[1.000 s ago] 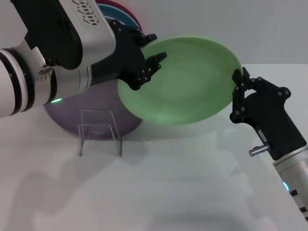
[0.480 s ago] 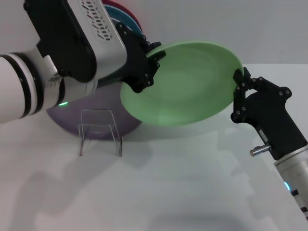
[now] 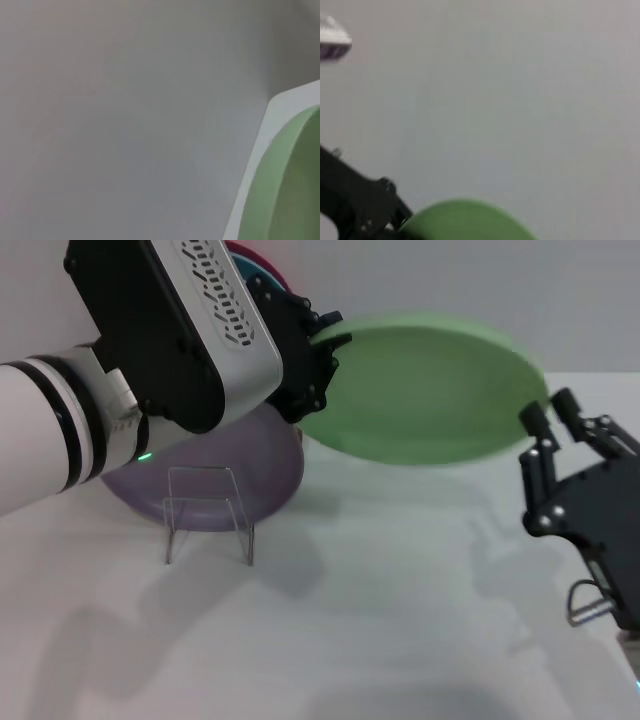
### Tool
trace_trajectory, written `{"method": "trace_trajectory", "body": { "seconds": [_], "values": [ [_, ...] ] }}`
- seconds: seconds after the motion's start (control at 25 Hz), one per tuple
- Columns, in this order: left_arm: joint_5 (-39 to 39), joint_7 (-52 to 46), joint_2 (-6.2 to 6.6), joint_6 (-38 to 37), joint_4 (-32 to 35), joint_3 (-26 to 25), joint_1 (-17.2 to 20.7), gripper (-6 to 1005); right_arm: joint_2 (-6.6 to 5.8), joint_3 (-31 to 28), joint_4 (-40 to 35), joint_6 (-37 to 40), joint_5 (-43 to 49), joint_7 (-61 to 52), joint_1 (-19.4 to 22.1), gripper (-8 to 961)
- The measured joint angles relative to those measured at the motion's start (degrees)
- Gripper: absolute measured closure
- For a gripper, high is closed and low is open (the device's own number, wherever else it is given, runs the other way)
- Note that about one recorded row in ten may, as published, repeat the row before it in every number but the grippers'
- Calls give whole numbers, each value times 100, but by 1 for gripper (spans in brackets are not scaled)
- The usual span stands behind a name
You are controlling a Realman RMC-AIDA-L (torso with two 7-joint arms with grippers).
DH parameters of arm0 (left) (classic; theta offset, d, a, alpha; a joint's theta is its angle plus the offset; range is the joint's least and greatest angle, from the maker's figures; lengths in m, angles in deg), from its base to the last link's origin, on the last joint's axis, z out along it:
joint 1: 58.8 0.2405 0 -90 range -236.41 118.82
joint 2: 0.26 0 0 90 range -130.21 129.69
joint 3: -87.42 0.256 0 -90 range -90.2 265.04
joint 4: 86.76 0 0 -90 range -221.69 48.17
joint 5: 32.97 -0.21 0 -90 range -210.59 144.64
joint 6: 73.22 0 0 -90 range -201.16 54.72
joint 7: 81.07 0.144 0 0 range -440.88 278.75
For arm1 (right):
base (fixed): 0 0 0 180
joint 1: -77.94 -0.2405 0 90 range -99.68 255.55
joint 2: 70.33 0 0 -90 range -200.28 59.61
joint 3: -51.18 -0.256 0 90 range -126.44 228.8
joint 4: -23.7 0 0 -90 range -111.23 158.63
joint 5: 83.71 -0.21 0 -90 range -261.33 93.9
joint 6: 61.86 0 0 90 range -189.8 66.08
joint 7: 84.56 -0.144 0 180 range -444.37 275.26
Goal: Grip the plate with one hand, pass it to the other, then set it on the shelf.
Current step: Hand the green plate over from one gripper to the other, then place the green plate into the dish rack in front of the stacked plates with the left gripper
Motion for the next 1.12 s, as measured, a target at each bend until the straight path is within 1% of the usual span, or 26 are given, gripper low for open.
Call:
{"method": "trace_trajectory", "body": {
  "seconds": [0.08, 0.24, 0.36, 0.44, 0.48, 0.52, 0.56, 0.64, 0.68, 0.72, 0.76, 0.84, 0.88, 0.92, 0.96, 1.0, 1.04, 1.08, 1.12],
  "values": [
    [-1, 29, -6, -20, -7, 10, 3, 915, 3, -2, -75, 215, -28, -87, 71, 792],
    [0, 43, -10, -64, -53, 32, 7, 916, 1, -63, -174, 364, -37, -335, 178, 713],
    [5, 44, -9, -243, -101, 47, 91, 916, 15, -106, -290, 562, -118, -467, 269, 653],
    [42, 76, 5, -671, -114, 59, 258, 915, 26, -82, -382, 818, -440, -605, 353, 614],
    [65, 137, 18, -935, -116, 100, 355, 914, 26, -64, -443, 963, -622, -675, 385, 573],
    [127, 374, 38, -1532, -117, 238, 568, 914, 26, -54, -608, 1208, -803, -806, 404, 532],
    [127, 374, 38, -1532, -117, 238, 568, 914, 26, -54, -608, 1208, -803, -806, 404, 492],
    [211, 749, 51, -2271, -101, 512, 830, 913, 24, -67, -824, 1477, -980, -1041, 407, 410],
    [226, 948, 63, -2702, -63, 670, 940, 912, 24, -67, -824, 1477, -980, -1041, 407, 388],
    [213, 1230, 92, -3332, 16, 962, 1083, 912, 21, -67, -889, 1551, -1054, -1133, 403, 365],
    [164, 1397, 122, -3797, 92, 1176, 1156, 912, 18, -69, -938, 1611, -1105, -1210, 397, 343],
    [-94, 1656, 228, -5051, 397, 1729, 1262, 911, 15, -94, -1003, 1672, -1132, -1315, 380, 298],
    [-227, 1622, 277, -5626, 581, 1940, 1263, 910, 12, -107, -1022, 1685, -1134, -1353, 371, 275],
    [-453, 1281, 381, -6832, 939, 2251, 1240, 910, 9, -110, -1038, 1701, -1135, -1394, 358, 275],
    [-453, 1281, 381, -6832, 939, 2251, 1240, 909, 9, -110, -1038, 1701, -1135, -1394, 358, 275],
    [-534, 955, 424, -7296, 1094, 2336, 1226, 909, 8, -114, -1047, 1705, -1135, -1404, 352, 275],
    [-658, 572, 465, -7713, 1232, 2392, 1221, 909, 8, -116, -1056, 1708, -1136, -1405, 343, 275],
    [-805, 143, 504, -7972, 1367, 2408, 1234, 908, 7, -122, -1071, 1711, -1137, -1406, 331, 275],
    [-1097, -516, 560, -8295, 1554, 2401, 1264, 908, 6, -129, -1109, 1713, -1143, -1411, 305, 275]
  ]
}}
